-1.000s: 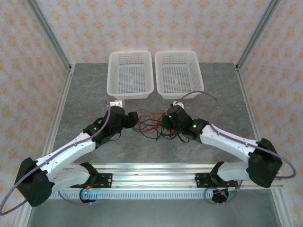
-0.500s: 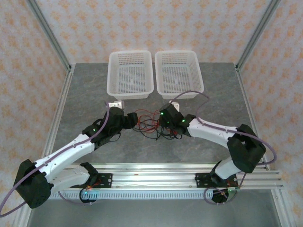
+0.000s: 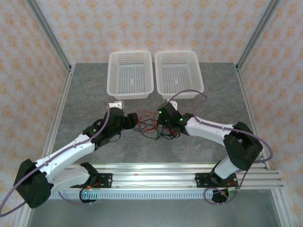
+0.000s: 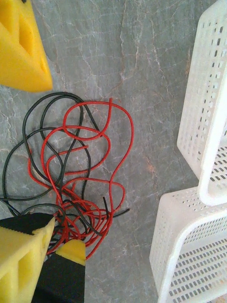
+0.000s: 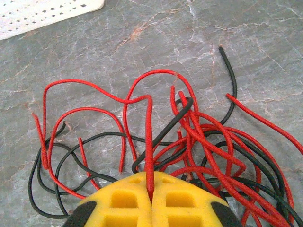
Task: Untangle the cables
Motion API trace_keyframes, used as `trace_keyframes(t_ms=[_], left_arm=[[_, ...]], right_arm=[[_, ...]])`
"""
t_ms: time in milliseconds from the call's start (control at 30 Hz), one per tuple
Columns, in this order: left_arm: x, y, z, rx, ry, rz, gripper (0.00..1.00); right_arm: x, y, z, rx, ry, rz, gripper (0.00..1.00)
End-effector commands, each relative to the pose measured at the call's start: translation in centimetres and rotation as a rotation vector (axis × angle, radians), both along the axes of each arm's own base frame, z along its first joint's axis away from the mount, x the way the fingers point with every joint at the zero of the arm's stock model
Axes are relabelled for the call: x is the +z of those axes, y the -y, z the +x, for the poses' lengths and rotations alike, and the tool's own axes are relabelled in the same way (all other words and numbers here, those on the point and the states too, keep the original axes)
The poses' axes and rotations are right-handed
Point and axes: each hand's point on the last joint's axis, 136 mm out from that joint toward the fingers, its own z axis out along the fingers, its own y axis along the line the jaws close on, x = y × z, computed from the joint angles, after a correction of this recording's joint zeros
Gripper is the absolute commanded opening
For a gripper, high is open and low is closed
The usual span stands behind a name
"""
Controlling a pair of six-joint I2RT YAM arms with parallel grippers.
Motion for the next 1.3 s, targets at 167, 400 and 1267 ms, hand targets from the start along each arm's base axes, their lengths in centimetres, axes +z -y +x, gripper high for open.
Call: trace_keyframes(t_ms=[167, 400, 1267], left_arm=[[-0.3, 1.0, 0.1, -0.018, 0.009, -0.025, 0.69], [1.1, -1.6, 0.3, 0.091, 0.029, 0.050, 0.68], [-3.3, 6.8, 0.3, -0.194, 0.007, 0.140, 0.71]], right_arm=[[2.0, -4.2, -2.3, 0.383, 0.020, -0.012, 0.00], [-1.7, -8.6, -6.6, 0.581, -0.064, 0.014, 0.00], [9.9, 2.1, -4.7, 0.123, 0.126, 0.143, 0.65]])
